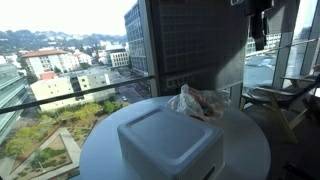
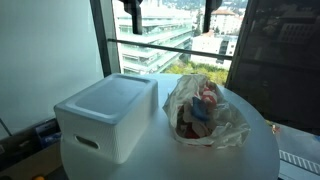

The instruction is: Put the items in the plastic bag on top of the white storage container.

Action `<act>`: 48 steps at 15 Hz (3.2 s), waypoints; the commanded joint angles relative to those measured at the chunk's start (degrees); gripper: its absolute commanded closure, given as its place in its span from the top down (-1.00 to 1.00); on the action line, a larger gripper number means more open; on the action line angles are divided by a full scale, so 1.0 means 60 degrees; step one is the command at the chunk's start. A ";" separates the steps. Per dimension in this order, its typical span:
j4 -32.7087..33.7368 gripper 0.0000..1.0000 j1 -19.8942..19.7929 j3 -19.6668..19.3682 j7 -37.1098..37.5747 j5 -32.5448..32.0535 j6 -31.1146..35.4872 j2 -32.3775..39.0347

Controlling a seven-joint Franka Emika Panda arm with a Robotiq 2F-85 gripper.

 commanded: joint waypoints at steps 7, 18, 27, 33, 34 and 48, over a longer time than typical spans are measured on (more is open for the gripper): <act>0.0382 1.00 0.0088 -0.0028 0.0376 0.0288 0.0395 0.0997; 0.3070 1.00 -0.0391 0.0122 0.0982 0.0864 0.3025 0.6335; 0.5981 1.00 -0.1067 0.0765 0.1030 0.2186 0.3279 0.9744; 0.7695 1.00 -0.1500 0.1038 0.1042 0.2687 0.3156 1.1498; 0.7942 1.00 -0.1579 0.1077 0.0983 0.2715 0.3143 1.1775; 0.8531 -0.71 -0.1713 0.1262 0.1161 0.2565 0.2960 1.2140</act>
